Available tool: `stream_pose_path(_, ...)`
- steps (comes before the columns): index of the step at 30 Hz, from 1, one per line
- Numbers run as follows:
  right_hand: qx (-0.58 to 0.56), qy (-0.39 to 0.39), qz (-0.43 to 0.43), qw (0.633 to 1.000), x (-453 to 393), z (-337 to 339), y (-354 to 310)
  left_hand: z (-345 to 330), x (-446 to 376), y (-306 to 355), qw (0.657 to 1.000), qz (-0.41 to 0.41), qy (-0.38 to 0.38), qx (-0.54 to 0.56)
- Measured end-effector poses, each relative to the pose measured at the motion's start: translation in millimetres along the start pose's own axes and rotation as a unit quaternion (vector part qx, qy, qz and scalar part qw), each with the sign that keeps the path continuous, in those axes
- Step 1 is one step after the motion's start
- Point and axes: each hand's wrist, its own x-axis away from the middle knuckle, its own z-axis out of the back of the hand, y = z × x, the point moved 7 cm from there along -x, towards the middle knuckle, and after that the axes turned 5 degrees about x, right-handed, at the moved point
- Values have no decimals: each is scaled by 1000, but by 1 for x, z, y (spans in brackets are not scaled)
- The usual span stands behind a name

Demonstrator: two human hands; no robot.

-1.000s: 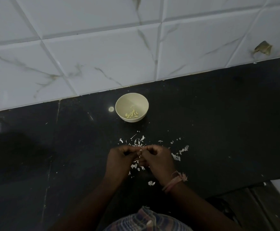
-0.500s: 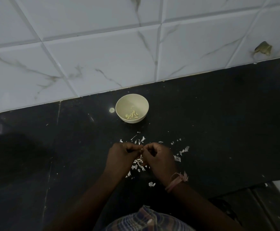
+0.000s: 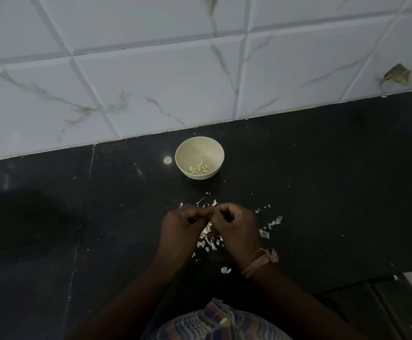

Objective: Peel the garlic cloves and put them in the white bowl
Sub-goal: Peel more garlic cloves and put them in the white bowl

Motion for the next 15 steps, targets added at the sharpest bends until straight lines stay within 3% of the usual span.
stream_pose_path(8, 1, -18, 22, 1000, -3, 4, -12, 2, -5, 16, 994, -84, -21, -68)
stream_pose_path(15, 59, -13, -7, 998, -11, -1, -15, -1, -1, 8, 996, 13, -23, 87)
